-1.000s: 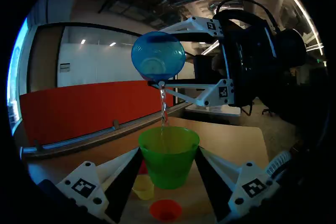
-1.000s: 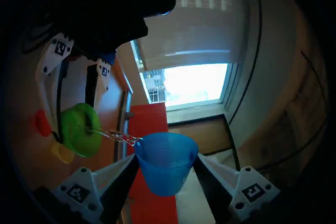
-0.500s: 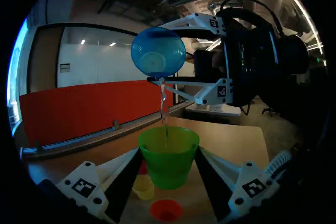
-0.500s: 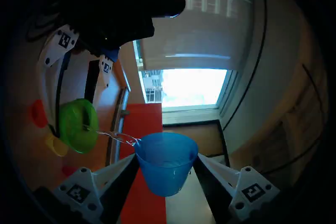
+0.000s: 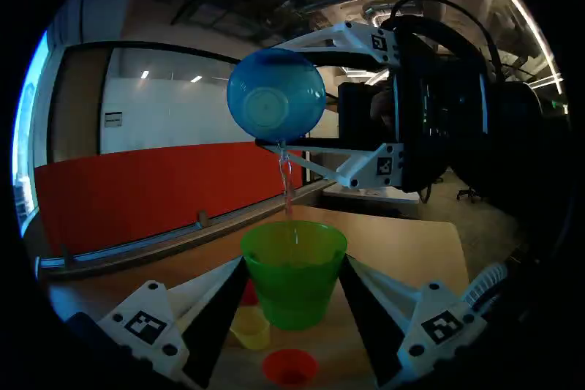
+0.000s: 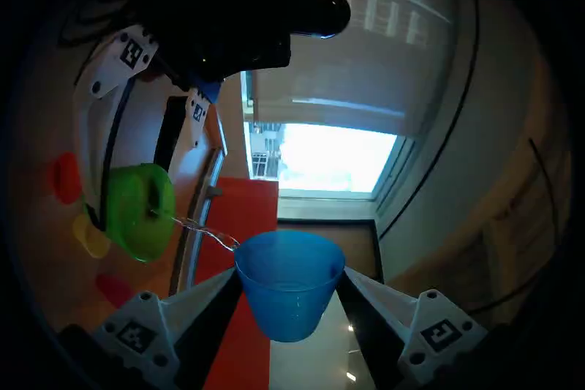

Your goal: Pour water

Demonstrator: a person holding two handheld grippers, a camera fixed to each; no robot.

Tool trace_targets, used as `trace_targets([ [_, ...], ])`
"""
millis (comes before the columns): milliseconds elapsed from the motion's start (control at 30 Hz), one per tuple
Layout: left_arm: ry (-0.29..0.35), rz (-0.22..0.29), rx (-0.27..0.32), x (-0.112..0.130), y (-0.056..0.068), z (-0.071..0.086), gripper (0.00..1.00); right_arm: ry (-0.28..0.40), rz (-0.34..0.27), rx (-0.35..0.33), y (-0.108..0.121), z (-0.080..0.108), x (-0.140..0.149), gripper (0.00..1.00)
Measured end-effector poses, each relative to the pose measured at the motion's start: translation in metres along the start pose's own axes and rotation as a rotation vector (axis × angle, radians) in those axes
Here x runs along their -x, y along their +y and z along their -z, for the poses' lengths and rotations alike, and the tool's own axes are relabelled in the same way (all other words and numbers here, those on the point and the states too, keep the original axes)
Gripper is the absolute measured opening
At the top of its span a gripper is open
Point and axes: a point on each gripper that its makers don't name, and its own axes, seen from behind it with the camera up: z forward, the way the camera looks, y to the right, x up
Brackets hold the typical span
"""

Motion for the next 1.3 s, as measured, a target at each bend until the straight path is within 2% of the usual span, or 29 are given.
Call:
trace_targets([
  [400,0.004,0.001,0.002,-0.002,-0.001,0.000,0.84,0.009,0.038,0.001,-0.002,0.000,-0.006,0.89],
  [600,0.003,0.001,-0.001,-0.001,-0.002,-0.001,0.84,0.009,-0.031,-0.004,-0.003,0.000,-0.004,0.89],
  [800,0.000,-0.004,-0.003,-0.002,-0.001,0.001,0.84,0.010,-0.154,-0.022,-0.009,0.003,-0.001,0.89],
  [1300,-0.010,-0.010,-0.018,-0.005,-0.008,0.003,0.84,-0.010,-0.586,-0.060,-0.033,0.016,0.015,0.89],
])
